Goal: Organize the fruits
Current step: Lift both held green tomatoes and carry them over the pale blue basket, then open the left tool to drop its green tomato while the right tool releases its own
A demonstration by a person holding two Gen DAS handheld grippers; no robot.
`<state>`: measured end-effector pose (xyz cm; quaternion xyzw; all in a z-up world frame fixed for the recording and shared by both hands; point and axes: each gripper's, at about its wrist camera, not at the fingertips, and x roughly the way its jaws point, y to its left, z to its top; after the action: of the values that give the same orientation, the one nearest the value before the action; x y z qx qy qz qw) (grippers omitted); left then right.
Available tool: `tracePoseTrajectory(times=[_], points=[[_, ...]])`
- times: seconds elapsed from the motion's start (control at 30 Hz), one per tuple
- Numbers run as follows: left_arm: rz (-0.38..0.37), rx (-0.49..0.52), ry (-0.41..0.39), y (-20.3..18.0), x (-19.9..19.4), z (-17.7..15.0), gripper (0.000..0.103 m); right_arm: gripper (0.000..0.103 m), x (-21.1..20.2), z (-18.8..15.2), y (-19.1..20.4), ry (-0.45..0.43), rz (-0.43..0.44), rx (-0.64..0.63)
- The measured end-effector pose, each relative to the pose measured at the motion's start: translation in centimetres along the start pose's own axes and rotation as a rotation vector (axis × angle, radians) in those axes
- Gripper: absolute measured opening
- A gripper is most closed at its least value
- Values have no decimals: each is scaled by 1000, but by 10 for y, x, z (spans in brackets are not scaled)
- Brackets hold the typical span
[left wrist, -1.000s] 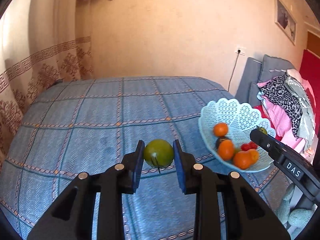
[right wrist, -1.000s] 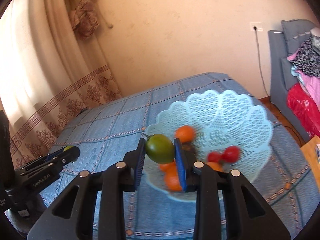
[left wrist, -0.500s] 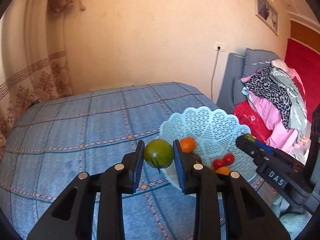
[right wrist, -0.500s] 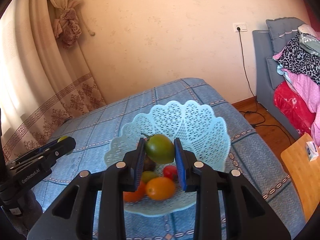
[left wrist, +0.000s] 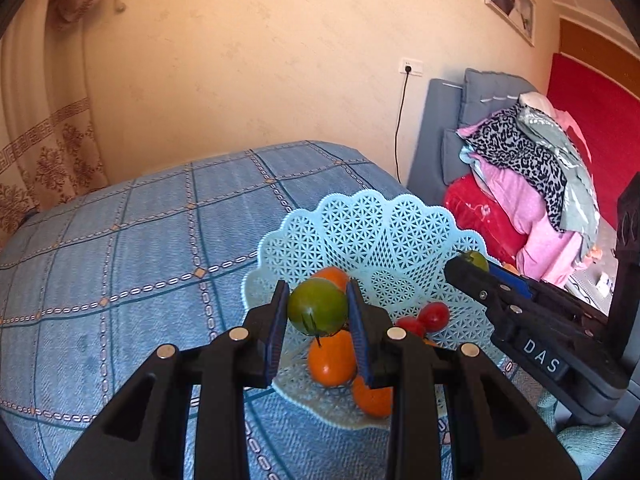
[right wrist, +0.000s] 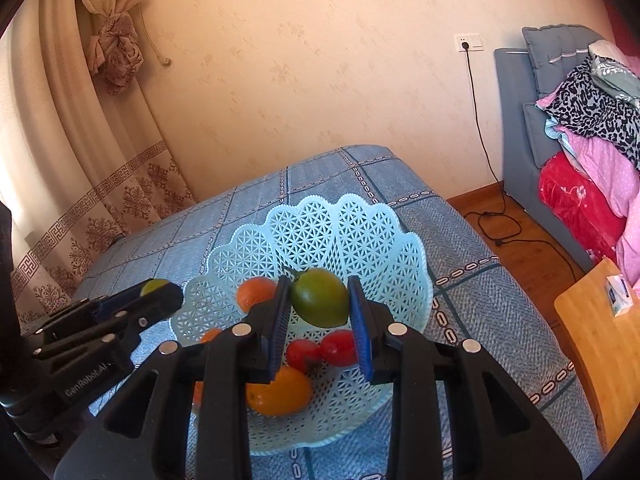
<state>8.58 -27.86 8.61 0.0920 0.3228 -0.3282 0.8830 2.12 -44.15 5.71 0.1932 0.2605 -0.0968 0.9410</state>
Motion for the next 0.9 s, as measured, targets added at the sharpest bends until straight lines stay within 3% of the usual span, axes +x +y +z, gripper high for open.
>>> tracePoseTrajectory(times=[0.67,0.77,0.83,0.87,0.9], points=[[-4,34,3,-11,22,5,31,30,8,0,-6,1,-20,9],[8,26,-12,-9,21,4,58,31,7,-1,-9,0,-24,22],[21,15,-19,-5,20,4,60,35,7,0,-10,-1,-25,32],[24,10,-14,-4,21,4,60,47,6,0,-10,-7,-27,37],[29,3,-9,-1,22,4,60,51,4,0,-11,-17,-30,42]])
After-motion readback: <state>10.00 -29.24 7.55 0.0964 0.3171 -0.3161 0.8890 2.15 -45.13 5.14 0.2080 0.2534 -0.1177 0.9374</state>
